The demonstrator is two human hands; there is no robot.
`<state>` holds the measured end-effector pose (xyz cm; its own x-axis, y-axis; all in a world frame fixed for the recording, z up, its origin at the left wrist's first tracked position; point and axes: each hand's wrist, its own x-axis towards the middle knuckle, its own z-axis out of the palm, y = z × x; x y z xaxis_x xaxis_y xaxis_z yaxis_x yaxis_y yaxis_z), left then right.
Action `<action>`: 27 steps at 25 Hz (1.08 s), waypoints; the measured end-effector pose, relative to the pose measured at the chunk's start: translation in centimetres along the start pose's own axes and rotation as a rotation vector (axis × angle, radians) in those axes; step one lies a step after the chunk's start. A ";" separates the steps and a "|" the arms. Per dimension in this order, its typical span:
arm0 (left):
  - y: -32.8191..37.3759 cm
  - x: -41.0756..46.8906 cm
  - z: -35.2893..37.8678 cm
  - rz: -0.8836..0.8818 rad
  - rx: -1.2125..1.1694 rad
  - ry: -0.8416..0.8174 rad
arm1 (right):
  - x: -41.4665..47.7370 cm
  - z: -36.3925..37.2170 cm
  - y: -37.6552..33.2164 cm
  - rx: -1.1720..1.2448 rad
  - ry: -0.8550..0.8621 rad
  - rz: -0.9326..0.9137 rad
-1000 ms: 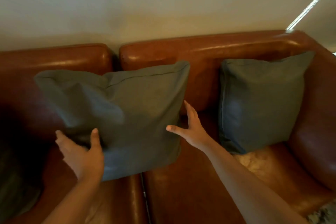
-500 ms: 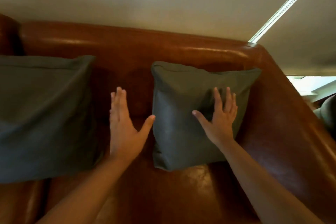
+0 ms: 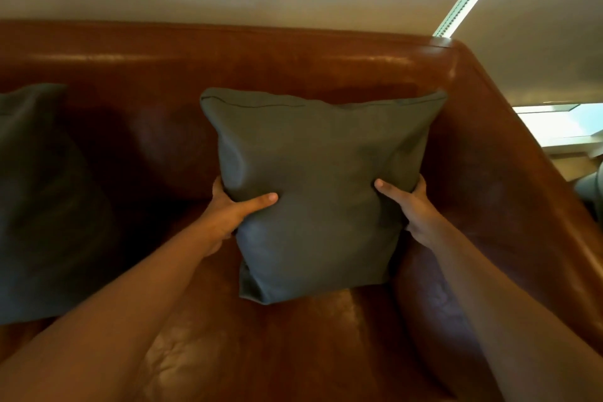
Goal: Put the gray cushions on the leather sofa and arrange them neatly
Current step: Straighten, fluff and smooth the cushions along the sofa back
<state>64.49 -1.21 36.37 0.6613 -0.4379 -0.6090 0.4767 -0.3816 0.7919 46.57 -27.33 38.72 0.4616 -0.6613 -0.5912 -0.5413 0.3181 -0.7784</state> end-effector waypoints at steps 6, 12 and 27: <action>-0.3 -1.3 0.7 0.122 -0.057 0.022 | -1.0 -0.7 0.1 0.048 -0.074 -0.126; -1.4 -2.7 0.0 0.315 -0.071 0.030 | -1.9 -1.8 2.8 0.230 -0.094 -0.317; -0.9 -2.0 -1.0 0.543 0.350 0.149 | -4.2 2.1 3.0 -0.129 0.289 -0.481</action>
<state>63.34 0.82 36.87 0.8394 -0.5351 -0.0951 -0.1467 -0.3916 0.9084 44.45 -22.18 38.39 0.4760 -0.8757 -0.0808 -0.4071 -0.1380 -0.9029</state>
